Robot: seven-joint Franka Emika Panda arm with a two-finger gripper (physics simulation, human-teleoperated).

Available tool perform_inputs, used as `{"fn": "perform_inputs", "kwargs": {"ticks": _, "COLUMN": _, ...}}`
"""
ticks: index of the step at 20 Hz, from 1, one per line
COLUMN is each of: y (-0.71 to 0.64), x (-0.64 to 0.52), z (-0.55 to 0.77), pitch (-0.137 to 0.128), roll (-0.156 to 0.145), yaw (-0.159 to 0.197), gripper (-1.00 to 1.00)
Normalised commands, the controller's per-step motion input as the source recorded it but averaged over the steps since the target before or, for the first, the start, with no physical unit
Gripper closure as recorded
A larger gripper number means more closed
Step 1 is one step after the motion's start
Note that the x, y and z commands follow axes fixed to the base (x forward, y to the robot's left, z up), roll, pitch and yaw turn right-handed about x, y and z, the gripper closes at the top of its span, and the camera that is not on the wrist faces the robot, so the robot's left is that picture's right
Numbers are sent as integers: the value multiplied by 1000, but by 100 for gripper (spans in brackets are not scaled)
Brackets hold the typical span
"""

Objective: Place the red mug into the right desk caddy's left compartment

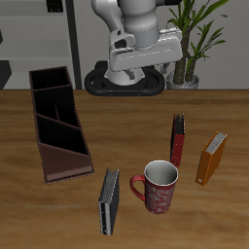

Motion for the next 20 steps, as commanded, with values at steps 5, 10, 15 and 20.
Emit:
{"fn": "perform_inputs", "kwargs": {"ticks": 5, "y": 217, "x": 183, "z": 93, "pitch": -35, "roll": -18, "yaw": 1, "gripper": -100}}
{"fn": "perform_inputs", "kwargs": {"ticks": 10, "y": 148, "x": 377, "z": 127, "pitch": -14, "roll": -50, "yaw": -26, "gripper": -100}}
{"fn": "perform_inputs", "kwargs": {"ticks": 15, "y": 38, "x": 323, "z": 66, "pitch": 14, "roll": -45, "yaw": -39, "gripper": -100}}
{"fn": "perform_inputs", "kwargs": {"ticks": 20, "y": 86, "x": 340, "z": 155, "pitch": -19, "roll": -26, "yaw": 4, "gripper": -100}}
